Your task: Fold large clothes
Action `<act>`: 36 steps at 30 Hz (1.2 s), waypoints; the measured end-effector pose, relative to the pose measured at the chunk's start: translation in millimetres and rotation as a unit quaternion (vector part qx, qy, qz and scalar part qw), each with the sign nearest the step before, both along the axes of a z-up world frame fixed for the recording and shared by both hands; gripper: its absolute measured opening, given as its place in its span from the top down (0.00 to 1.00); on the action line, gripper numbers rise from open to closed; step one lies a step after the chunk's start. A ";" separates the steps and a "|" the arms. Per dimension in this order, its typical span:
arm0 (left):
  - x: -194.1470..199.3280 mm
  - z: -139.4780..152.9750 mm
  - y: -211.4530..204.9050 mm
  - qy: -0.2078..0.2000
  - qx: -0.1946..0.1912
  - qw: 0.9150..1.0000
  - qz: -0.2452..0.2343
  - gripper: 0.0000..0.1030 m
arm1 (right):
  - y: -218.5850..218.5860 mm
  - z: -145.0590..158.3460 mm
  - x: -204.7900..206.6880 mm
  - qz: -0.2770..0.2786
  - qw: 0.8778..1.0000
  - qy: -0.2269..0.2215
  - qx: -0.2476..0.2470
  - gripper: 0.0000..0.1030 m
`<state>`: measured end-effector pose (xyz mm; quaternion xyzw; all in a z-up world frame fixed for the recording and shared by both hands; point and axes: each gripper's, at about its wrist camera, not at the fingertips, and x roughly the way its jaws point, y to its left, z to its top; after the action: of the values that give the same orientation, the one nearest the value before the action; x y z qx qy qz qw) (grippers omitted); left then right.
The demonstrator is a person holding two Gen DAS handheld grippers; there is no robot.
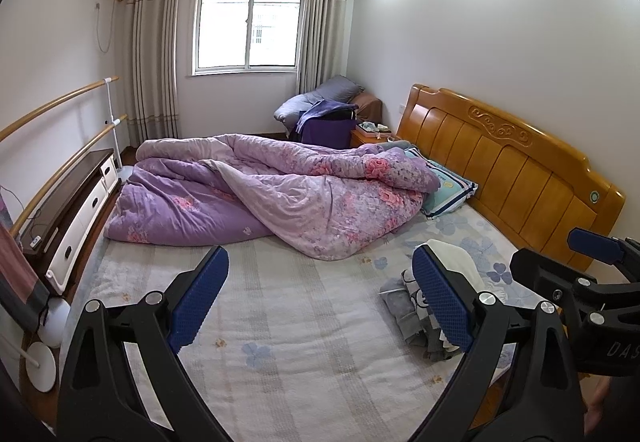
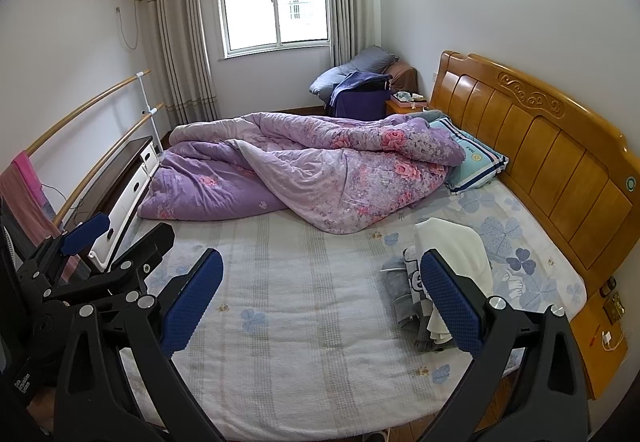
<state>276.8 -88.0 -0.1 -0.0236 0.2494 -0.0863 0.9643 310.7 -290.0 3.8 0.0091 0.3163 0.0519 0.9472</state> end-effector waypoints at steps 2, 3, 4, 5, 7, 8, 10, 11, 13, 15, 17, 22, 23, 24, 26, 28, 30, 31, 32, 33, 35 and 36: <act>0.3 -0.1 -0.8 0.000 0.000 1.000 0.001 0.09 | -0.1 0.2 -0.3 -0.001 1.000 0.000 0.000 0.07; 0.3 -0.1 -0.7 0.001 0.000 1.000 0.000 0.09 | 0.0 0.0 -0.1 0.000 1.000 0.000 0.001 0.07; 0.2 -0.5 -1.2 0.002 -0.002 1.000 0.000 0.09 | -0.1 0.3 -0.3 -0.001 1.000 0.000 0.002 0.07; 0.2 -0.6 -1.3 0.001 -0.001 1.000 0.000 0.09 | -1.3 0.7 1.0 0.000 1.000 0.000 0.002 0.07; 1.1 -1.0 -1.0 0.002 -0.002 1.000 0.001 0.09 | -1.5 0.6 1.2 0.000 1.000 0.001 0.001 0.07; 1.2 -1.0 -0.8 0.003 -0.002 1.000 0.000 0.09 | -1.6 0.7 1.1 0.000 1.000 0.001 0.002 0.07; 1.7 -1.8 -0.9 0.004 -0.004 1.000 0.000 0.09 | -1.6 0.6 1.6 0.001 1.000 0.001 0.002 0.07; 2.2 -2.4 -0.9 0.005 -0.004 1.000 0.000 0.09 | -1.8 0.4 1.8 0.001 1.000 0.002 0.001 0.07; 2.4 -2.5 -0.8 0.007 -0.006 1.000 0.000 0.09 | -1.9 0.0 2.2 0.001 1.000 0.002 0.001 0.07; 3.4 -2.9 -0.7 0.009 -0.007 1.000 0.001 0.09 | -2.6 -0.4 2.9 0.002 1.000 0.003 0.002 0.07; 3.3 -3.0 -0.7 0.009 -0.007 1.000 0.001 0.09 | -3.3 -0.5 2.9 0.002 1.000 0.004 0.001 0.07; 3.1 -3.8 -0.9 0.011 -0.008 1.000 0.001 0.09 | -3.7 -1.5 2.8 0.002 1.000 0.005 0.003 0.07; 3.2 -3.5 -0.8 0.010 -0.008 1.000 0.001 0.09 | -3.8 -1.2 2.3 0.002 1.000 0.005 0.003 0.07; 3.3 -3.4 -0.8 0.010 -0.008 1.000 0.001 0.09 | -4.1 -1.3 2.5 0.002 1.000 0.005 0.003 0.07; 3.1 -3.8 -1.1 0.010 -0.008 1.000 0.001 0.09 | -4.1 -1.3 2.6 0.002 1.000 0.005 0.003 0.07; 3.0 -4.1 -1.0 0.011 -0.009 1.000 0.001 0.09 | -3.9 -1.5 3.1 0.002 1.000 0.005 0.003 0.07; 3.4 -3.5 -0.9 0.010 -0.008 1.000 0.002 0.09 | -3.9 -1.6 2.9 0.002 1.000 0.005 0.003 0.07; 3.4 -3.5 -0.8 0.011 -0.009 1.000 0.001 0.09 | -3.9 -1.7 2.8 0.003 1.000 0.005 0.003 0.07; 3.1 -4.2 -0.9 0.012 -0.010 1.000 0.001 0.09 | -3.8 -1.7 2.8 0.002 1.000 0.005 0.003 0.07; 2.8 -5.2 -0.8 0.012 -0.010 1.000 0.002 0.09 | -3.8 -1.6 2.9 0.002 1.000 0.005 0.003 0.07; 2.8 -6.9 -0.9 0.013 -0.010 1.000 0.002 0.09 | -3.9 -1.6 2.8 0.002 1.000 0.006 0.003 0.07; 2.4 -7.6 -1.2 0.014 -0.010 1.000 0.002 0.09 | -3.9 -2.5 3.2 0.002 1.000 0.006 0.002 0.07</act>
<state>279.2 -89.2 -7.7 -0.0353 0.2617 -0.0870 0.9606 313.9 -293.9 1.3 0.0111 0.3221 0.0548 0.9451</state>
